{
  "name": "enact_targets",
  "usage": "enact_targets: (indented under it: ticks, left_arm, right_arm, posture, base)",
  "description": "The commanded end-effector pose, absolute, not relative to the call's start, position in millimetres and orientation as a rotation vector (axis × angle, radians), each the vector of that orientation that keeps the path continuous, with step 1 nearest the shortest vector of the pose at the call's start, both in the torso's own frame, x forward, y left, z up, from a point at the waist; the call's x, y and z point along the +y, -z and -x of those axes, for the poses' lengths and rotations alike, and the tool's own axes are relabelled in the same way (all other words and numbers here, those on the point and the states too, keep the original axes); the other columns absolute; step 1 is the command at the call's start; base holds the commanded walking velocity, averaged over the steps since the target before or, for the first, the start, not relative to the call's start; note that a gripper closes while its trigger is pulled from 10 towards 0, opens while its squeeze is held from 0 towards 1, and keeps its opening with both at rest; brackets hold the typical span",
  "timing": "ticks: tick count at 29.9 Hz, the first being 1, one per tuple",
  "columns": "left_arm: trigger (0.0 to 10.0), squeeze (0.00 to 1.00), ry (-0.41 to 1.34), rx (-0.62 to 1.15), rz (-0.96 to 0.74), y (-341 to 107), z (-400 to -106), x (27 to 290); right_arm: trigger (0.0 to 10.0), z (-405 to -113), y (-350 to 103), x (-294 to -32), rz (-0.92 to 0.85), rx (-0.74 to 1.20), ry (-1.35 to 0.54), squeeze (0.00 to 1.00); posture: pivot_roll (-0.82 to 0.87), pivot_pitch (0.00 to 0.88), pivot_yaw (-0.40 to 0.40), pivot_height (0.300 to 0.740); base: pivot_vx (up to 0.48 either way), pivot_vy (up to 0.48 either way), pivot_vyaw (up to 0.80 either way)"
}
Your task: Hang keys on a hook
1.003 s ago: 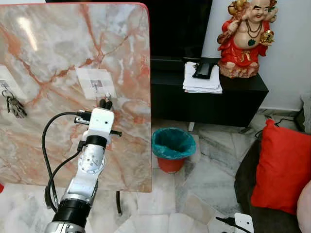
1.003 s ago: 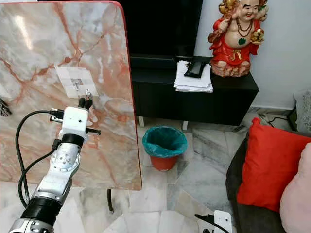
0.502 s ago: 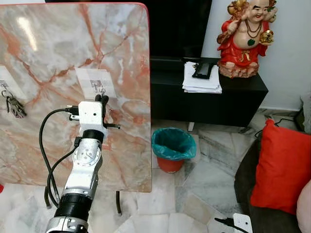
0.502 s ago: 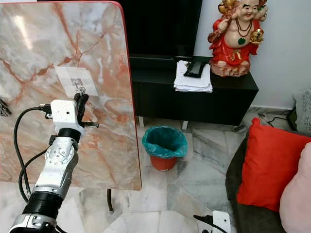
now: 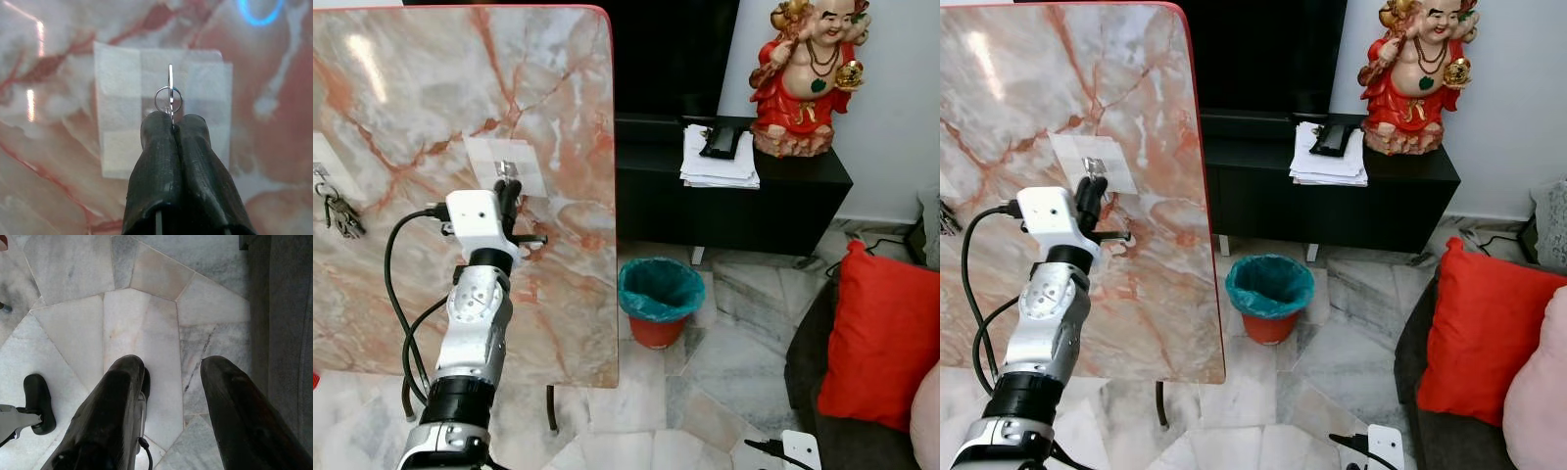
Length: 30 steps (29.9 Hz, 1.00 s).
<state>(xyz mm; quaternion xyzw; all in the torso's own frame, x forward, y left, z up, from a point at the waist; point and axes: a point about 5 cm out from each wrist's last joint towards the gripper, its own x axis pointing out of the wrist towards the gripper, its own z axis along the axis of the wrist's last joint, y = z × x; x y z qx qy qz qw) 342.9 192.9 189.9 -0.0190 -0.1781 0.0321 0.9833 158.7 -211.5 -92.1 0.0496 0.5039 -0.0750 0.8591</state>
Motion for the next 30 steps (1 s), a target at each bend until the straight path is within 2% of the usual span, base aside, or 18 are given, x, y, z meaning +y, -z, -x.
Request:
enact_targets:
  ticks: [1,8,19,30]
  left_arm:
    - [10.0,0.00,-0.071,-0.326,0.089,-186.6,-346.3,195.1]
    - [10.0,0.00,-0.055,-0.306,0.132,-184.5,-347.9,195.7]
    - [10.0,0.00,0.068,-0.274,0.166,-181.1,-346.3,182.7]
    - [10.0,0.00,0.067,-0.276,0.184,-183.4,-348.0,183.7]
  right_arm:
    - [10.0,-156.4,92.5,-214.6,-0.093,1.063,0.158,0.00]
    - [10.0,-157.0,92.3,-214.3,-0.089,1.063,0.156,0.00]
    - [10.0,-156.5,92.6,-213.7,-0.087,1.064,0.154,0.00]
    - [10.0,-156.5,91.8,-217.4,-0.087,1.062,0.158,0.00]
  posture:
    - [0.03,0.000,-0.027,0.736]
    - [0.03,0.000,-0.030,0.736]
    - [0.03,0.000,-0.032,0.736]
    - [0.03,0.000,-0.032,0.736]
  base:
    - [0.000,0.000,0.00]
    - [0.000,0.000,0.00]
    - [0.000,0.000,0.00]
    - [0.000,0.000,0.00]
